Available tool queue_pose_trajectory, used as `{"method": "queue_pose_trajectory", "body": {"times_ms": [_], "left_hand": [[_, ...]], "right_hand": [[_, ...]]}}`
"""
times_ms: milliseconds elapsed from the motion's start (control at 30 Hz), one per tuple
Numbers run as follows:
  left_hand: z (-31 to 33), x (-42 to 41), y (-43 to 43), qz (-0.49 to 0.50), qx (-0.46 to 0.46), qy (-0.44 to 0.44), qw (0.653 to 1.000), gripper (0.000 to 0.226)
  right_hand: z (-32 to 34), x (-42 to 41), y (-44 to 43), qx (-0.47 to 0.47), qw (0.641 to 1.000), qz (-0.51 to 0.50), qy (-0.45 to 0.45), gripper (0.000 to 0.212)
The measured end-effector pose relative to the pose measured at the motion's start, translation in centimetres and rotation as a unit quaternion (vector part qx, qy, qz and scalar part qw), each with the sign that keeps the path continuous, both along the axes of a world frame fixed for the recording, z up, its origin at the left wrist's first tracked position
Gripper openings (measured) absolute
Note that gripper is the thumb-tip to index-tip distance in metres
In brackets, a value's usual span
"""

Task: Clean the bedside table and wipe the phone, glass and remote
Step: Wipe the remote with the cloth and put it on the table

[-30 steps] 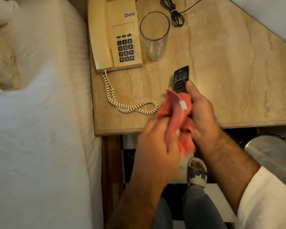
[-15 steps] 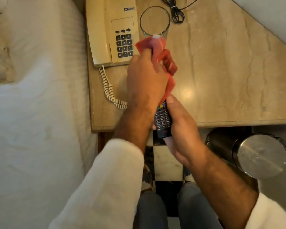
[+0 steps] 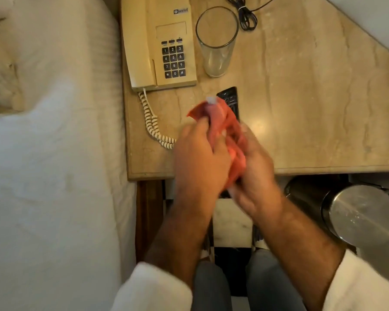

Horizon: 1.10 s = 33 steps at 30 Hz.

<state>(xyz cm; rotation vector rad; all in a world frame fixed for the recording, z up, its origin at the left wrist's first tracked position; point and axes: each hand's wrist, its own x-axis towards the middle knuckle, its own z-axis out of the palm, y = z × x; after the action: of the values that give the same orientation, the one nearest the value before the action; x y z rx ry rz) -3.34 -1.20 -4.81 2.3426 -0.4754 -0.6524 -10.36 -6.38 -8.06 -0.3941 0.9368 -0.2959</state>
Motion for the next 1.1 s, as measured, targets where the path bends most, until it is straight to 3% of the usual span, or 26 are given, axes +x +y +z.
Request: {"method": "queue_pose_trajectory", "body": {"times_ms": [100, 233, 300, 433, 533, 600, 700, 833, 967, 1100], "left_hand": [[-0.9, 3.6, -3.5, 0.048, -0.023, -0.028, 0.998, 0.033], [-1.5, 3.3, -5.0, -0.008, -0.003, -0.053, 0.999, 0.036], [-1.1, 1.8, -3.3, -0.035, -0.028, -0.012, 0.999, 0.037], [-0.9, -0.4, 1.6, -0.059, -0.065, 0.184, 0.979, 0.018], [-2.0, -1.0, 4.4, -0.062, -0.012, 0.146, 0.987, 0.015], [-2.5, 0.0, 5.1, 0.014, 0.001, 0.110, 0.994, 0.024], [-3.3, 3.1, 4.9, 0.075, 0.012, -0.011, 0.997, 0.033], [-4.5, 6.6, 3.1, 0.026, 0.045, -0.142, 0.988, 0.043], [-6.6, 8.0, 1.0, -0.040, 0.046, -0.156, 0.986, 0.047], [-8.6, 7.8, 0.6, -0.109, 0.138, -0.202, 0.963, 0.050]], "right_hand": [[0.0, 0.6, 2.7, -0.039, 0.999, 0.020, -0.003, 0.039], [-0.7, 2.5, 0.8, -0.020, 0.999, -0.033, 0.010, 0.028], [-1.1, 2.7, -0.8, -0.009, 0.999, -0.052, -0.003, 0.027], [-2.0, 1.2, -3.9, -0.002, 0.998, -0.057, 0.041, 0.038], [-3.3, 0.5, -5.3, -0.083, 0.990, -0.011, 0.115, 0.038], [-4.1, 0.3, -5.9, -0.188, 0.962, 0.050, 0.191, 0.028], [-4.7, 0.6, -6.7, -0.257, 0.921, 0.121, 0.267, 0.020], [-5.1, 1.9, -7.3, -0.349, 0.866, 0.162, 0.321, 0.020], [-5.4, 2.6, -7.2, -0.431, 0.795, 0.208, 0.374, 0.018], [-4.9, 2.5, -6.8, -0.493, 0.733, 0.256, 0.393, 0.029]]}}
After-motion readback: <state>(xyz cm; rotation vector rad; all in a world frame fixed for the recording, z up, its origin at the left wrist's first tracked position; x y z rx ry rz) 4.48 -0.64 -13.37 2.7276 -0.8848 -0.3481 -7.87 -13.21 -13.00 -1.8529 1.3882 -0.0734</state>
